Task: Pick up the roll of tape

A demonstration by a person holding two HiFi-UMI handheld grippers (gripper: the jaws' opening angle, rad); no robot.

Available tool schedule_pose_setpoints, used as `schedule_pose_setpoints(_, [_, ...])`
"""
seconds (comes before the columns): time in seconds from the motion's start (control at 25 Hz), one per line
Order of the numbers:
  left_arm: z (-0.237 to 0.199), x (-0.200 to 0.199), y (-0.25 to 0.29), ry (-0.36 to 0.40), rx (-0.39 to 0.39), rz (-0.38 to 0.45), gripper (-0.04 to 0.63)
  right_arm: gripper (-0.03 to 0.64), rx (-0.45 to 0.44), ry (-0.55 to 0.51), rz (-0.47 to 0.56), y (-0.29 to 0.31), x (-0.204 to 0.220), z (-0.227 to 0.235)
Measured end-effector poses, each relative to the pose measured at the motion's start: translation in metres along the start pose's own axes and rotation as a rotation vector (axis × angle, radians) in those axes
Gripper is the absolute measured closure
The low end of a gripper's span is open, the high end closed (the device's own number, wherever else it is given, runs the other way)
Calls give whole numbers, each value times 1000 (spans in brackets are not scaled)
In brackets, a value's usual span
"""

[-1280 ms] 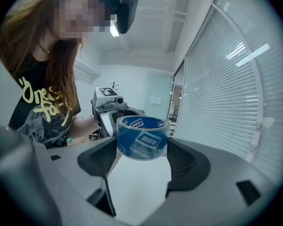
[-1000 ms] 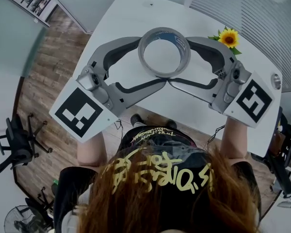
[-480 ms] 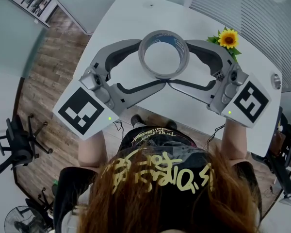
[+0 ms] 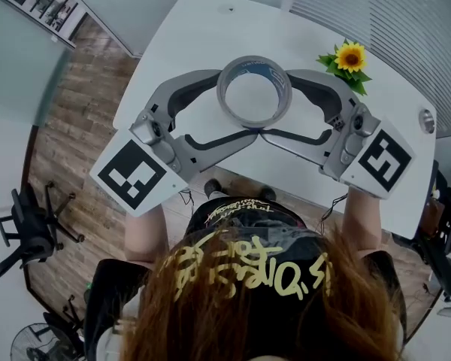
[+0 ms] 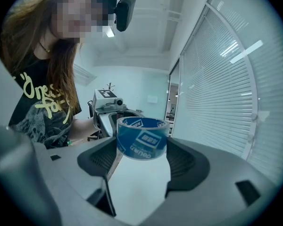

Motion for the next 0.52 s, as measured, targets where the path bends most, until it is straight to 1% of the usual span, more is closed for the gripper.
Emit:
schedule_pose_setpoints(0.24, [9, 7, 2, -6, 14, 6, 241, 287, 12, 9, 1, -5, 9, -10])
schedule_pose_setpoints(0.52, [-1, -1, 0, -9, 20, 11, 241, 287, 22, 10, -3, -2, -2, -2])
Point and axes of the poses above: the fingertips, and each gripper's own axes: y forward along the fingers, z to its right, x out of its underside, the point moved 8 cm from there along -y, backward along the fingers, and after that the axes turned 6 degrees about x, right-handed, at the moved point
